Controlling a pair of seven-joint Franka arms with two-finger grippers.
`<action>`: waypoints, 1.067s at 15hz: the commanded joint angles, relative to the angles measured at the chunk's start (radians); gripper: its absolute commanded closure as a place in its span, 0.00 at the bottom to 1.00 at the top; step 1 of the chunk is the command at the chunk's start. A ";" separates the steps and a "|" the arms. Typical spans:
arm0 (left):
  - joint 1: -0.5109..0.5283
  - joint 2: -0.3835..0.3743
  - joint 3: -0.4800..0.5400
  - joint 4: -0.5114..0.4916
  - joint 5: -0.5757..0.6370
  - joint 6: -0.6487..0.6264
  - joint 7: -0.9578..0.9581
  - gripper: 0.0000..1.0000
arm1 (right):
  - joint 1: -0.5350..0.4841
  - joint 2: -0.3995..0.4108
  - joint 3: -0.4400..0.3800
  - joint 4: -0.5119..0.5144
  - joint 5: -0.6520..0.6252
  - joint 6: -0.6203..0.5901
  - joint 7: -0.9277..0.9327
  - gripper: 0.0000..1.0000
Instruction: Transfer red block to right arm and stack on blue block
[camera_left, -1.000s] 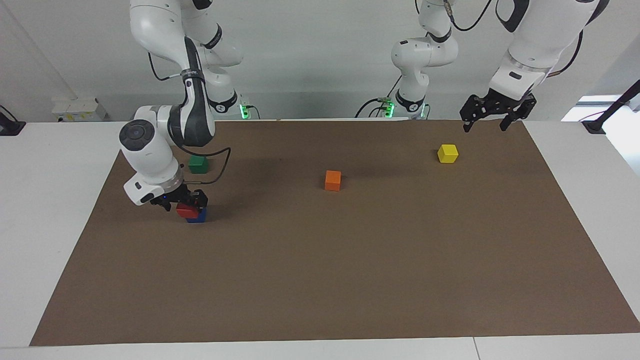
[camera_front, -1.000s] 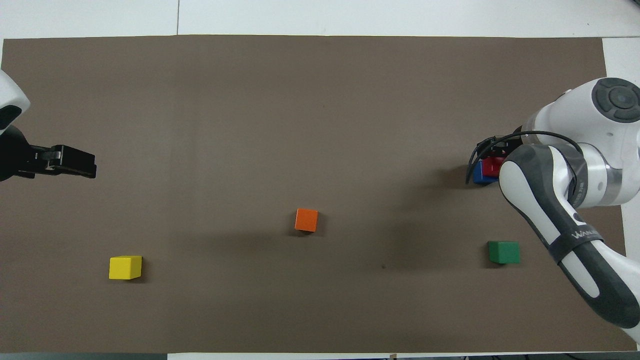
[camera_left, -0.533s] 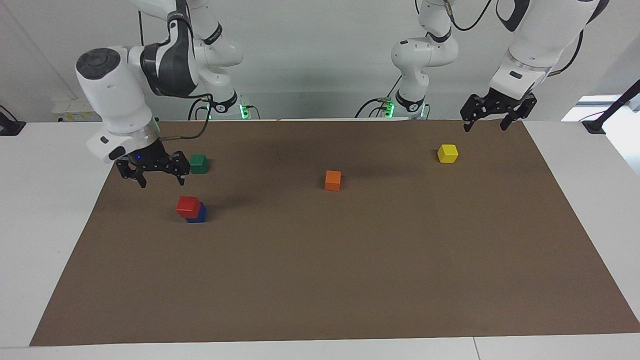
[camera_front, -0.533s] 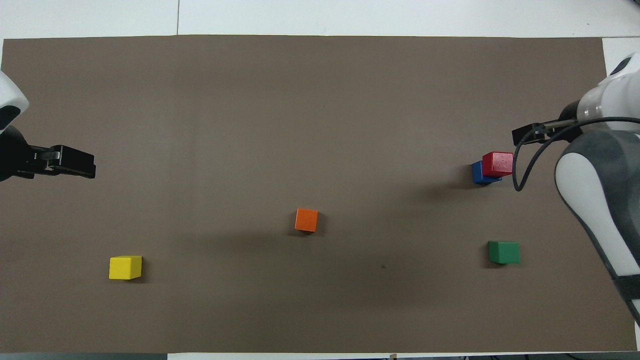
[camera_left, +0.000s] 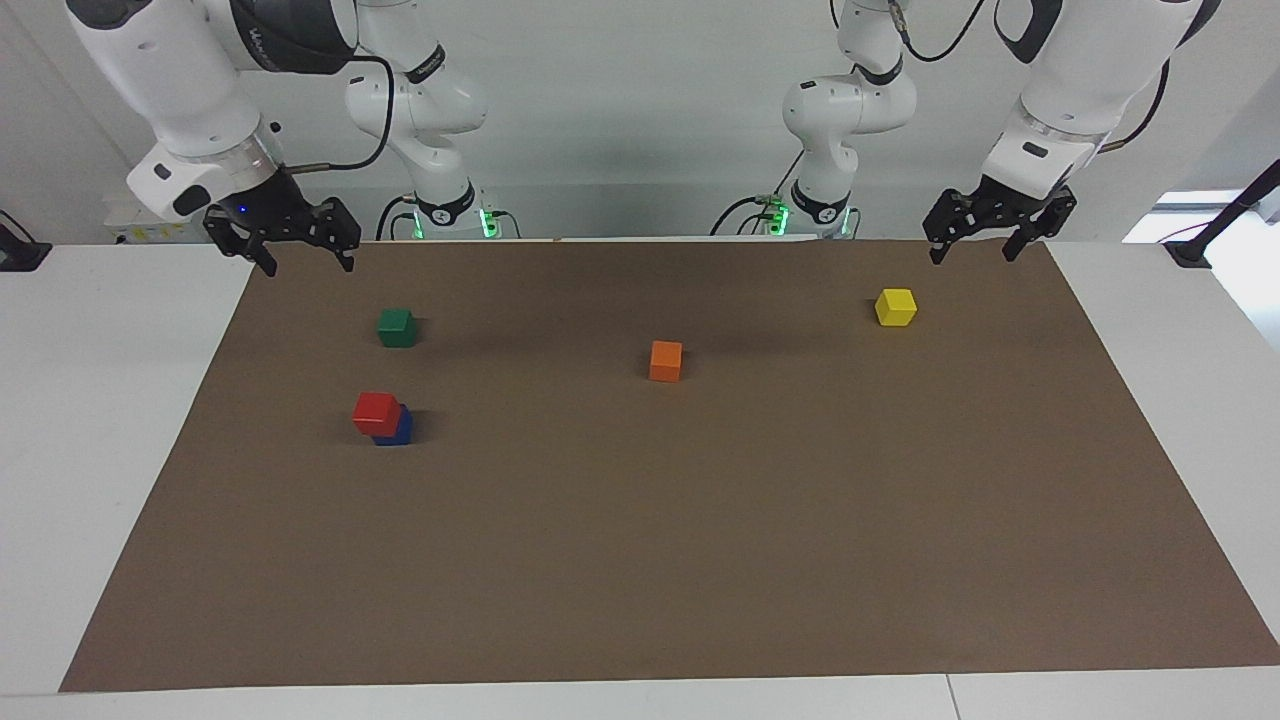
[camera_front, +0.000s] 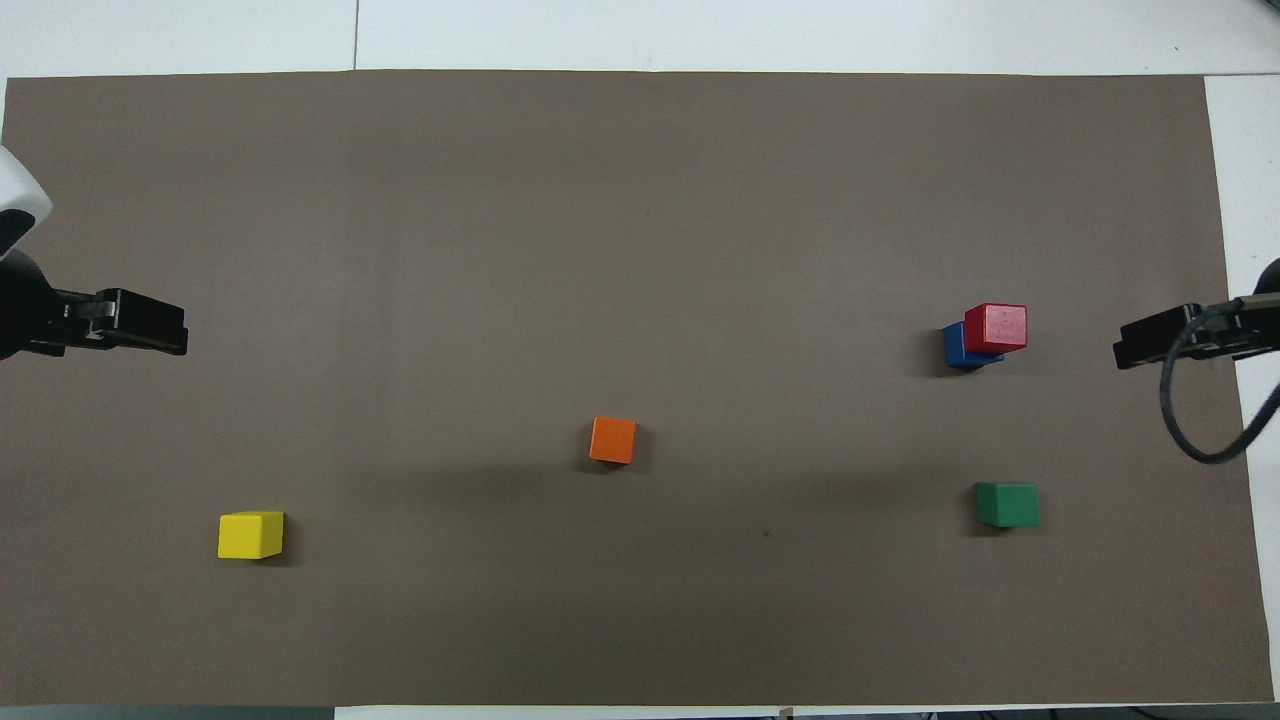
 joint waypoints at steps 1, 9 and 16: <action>0.007 -0.029 0.002 -0.036 -0.008 0.019 0.006 0.00 | -0.036 -0.026 0.004 -0.016 0.012 -0.012 -0.026 0.00; 0.005 -0.029 0.002 -0.034 -0.008 0.011 0.006 0.00 | -0.104 0.002 0.064 0.004 -0.022 0.065 -0.031 0.00; 0.005 -0.029 0.002 -0.034 -0.008 0.010 0.006 0.00 | -0.101 0.010 0.058 0.005 -0.014 0.057 -0.029 0.00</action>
